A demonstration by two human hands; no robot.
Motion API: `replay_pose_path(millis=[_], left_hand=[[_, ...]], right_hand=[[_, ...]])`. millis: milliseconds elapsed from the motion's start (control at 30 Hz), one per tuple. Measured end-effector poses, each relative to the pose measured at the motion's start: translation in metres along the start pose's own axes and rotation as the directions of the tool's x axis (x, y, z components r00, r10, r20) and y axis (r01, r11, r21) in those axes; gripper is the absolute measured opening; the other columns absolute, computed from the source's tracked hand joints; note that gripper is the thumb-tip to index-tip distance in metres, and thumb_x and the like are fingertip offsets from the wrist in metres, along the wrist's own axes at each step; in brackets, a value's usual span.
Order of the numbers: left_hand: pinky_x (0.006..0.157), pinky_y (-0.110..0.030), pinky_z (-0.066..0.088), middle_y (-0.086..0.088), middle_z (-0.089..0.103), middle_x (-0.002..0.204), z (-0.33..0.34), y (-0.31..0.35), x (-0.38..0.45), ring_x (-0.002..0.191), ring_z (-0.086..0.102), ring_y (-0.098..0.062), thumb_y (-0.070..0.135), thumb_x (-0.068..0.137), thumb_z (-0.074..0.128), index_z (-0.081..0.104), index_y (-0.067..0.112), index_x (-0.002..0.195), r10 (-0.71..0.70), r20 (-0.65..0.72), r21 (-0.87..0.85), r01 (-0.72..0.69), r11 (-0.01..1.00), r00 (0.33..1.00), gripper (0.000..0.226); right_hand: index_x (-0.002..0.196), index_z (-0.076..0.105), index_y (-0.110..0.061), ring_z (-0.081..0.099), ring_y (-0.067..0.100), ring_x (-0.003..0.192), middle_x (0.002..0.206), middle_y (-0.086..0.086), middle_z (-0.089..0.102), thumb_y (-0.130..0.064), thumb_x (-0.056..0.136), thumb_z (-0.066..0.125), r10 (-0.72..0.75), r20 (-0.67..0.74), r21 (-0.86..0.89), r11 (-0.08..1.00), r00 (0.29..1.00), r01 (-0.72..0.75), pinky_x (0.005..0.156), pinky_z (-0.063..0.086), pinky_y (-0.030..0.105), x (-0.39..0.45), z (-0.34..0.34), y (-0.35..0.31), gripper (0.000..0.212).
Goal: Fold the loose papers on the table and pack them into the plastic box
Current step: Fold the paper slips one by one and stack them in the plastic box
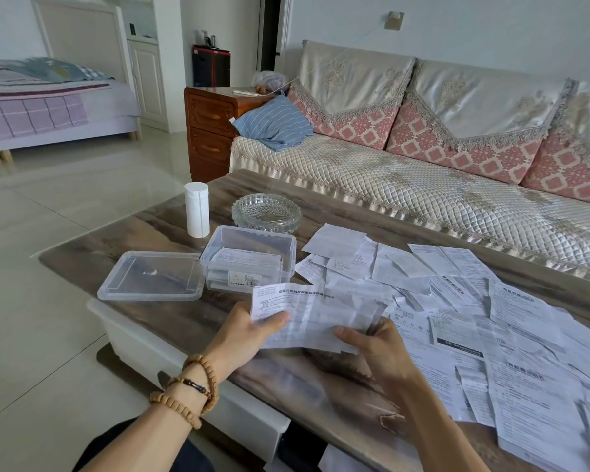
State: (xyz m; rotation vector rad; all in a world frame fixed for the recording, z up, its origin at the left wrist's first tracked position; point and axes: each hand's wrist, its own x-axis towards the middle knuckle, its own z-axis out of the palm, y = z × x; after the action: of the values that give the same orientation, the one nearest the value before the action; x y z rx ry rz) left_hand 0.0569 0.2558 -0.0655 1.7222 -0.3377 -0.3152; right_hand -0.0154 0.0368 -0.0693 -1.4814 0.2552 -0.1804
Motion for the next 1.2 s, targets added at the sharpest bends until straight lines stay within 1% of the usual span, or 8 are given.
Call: replay_pose_path(millis=[233,467,567,633,733,900,1033,1200], left_hand=[[0.088,-0.023,0.053,0.016,0.073,0.099,0.000,-0.009,-0.003,0.096,0.067,0.001,0.030,0.090,0.066,0.068,0.033,0.103,0.029,-0.038,0.041,-0.028,0.999,0.999,0.014],[0.059,-0.024,0.057,0.002,0.070,0.093,0.011,-0.004,-0.007,0.078,0.065,-0.009,0.034,0.098,0.053,0.068,0.010,0.101,-0.019,-0.261,0.293,0.098,0.951,0.965,0.028],[0.058,-0.020,0.051,-0.004,0.068,0.099,0.017,-0.009,-0.010,0.081,0.064,-0.017,0.029,0.098,0.052,0.066,0.005,0.108,-0.135,-0.354,0.245,0.231,0.942,0.925,0.029],[0.058,-0.021,0.050,-0.009,0.069,0.107,0.021,-0.011,-0.010,0.083,0.064,-0.021,0.027,0.098,0.053,0.064,0.003,0.112,-0.223,-0.392,0.155,0.303,0.940,0.893,0.030],[0.063,-0.027,0.053,-0.011,0.069,0.106,0.036,-0.006,-0.015,0.082,0.065,-0.024,0.023,0.098,0.052,0.063,0.003,0.113,-0.312,-0.417,0.013,0.349,0.937,0.854,0.028],[0.037,-0.021,0.039,-0.010,0.067,0.071,0.042,-0.002,-0.043,0.037,0.053,-0.013,0.014,0.097,0.049,0.063,0.006,0.100,-0.399,-0.327,-0.137,0.375,0.917,0.857,0.017],[0.076,-0.033,0.054,0.002,0.059,0.122,-0.009,-0.005,-0.057,0.089,0.063,-0.009,0.052,0.092,0.053,0.050,0.027,0.126,-0.109,-0.316,0.151,0.163,0.975,0.943,0.042],[0.117,-0.034,0.013,0.032,0.013,0.149,-0.033,-0.003,-0.069,0.142,0.005,0.005,0.081,0.058,0.066,0.029,0.054,0.143,0.004,0.359,0.624,-0.243,0.743,0.933,0.097]], right_hand=[[0.094,0.074,-0.005,0.071,0.030,0.093,0.093,0.012,0.076,0.003,0.079,0.074,0.016,-0.024,-0.235,0.972,1.000,-0.021,0.090,0.055,0.047,0.006,0.003,0.009,0.017],[0.117,0.060,-0.008,0.067,0.028,0.095,0.102,0.006,0.071,-0.011,0.086,0.068,0.052,-0.153,-0.417,0.902,0.987,-0.112,0.079,0.057,0.044,0.014,0.012,0.001,0.033],[0.121,0.058,-0.014,0.057,0.026,0.103,0.112,0.003,0.064,-0.009,0.080,0.060,-0.277,-0.246,-0.762,0.647,0.929,-0.009,0.082,0.047,0.037,-0.008,0.021,0.006,0.042],[0.112,0.065,-0.015,0.057,0.028,0.099,0.109,0.003,0.064,-0.010,0.067,0.060,-0.500,-0.003,-0.905,0.369,0.866,0.210,0.080,0.048,0.042,-0.033,0.034,0.019,0.046],[0.114,0.063,-0.020,0.060,0.024,0.094,0.106,0.000,0.064,-0.027,0.064,0.067,-0.487,0.235,-0.953,0.054,0.841,0.297,0.073,0.050,0.041,-0.052,0.056,0.038,0.050],[0.096,0.067,-0.027,0.064,0.021,0.084,0.100,-0.007,0.067,-0.015,0.068,0.051,-0.415,0.284,-0.947,0.022,0.865,0.321,0.059,0.046,0.033,-0.054,0.059,0.045,0.035],[0.115,0.068,-0.030,0.060,0.019,0.114,0.126,-0.012,0.064,-0.010,0.074,0.053,-0.288,0.400,-0.872,0.174,0.870,0.458,0.081,0.050,0.040,-0.053,0.024,0.038,0.047],[0.121,0.069,-0.021,0.060,0.021,0.121,0.127,-0.007,0.065,-0.023,0.080,0.036,-0.245,0.471,-0.816,0.244,0.847,0.524,0.093,0.052,0.048,-0.052,-0.001,0.028,0.052]])
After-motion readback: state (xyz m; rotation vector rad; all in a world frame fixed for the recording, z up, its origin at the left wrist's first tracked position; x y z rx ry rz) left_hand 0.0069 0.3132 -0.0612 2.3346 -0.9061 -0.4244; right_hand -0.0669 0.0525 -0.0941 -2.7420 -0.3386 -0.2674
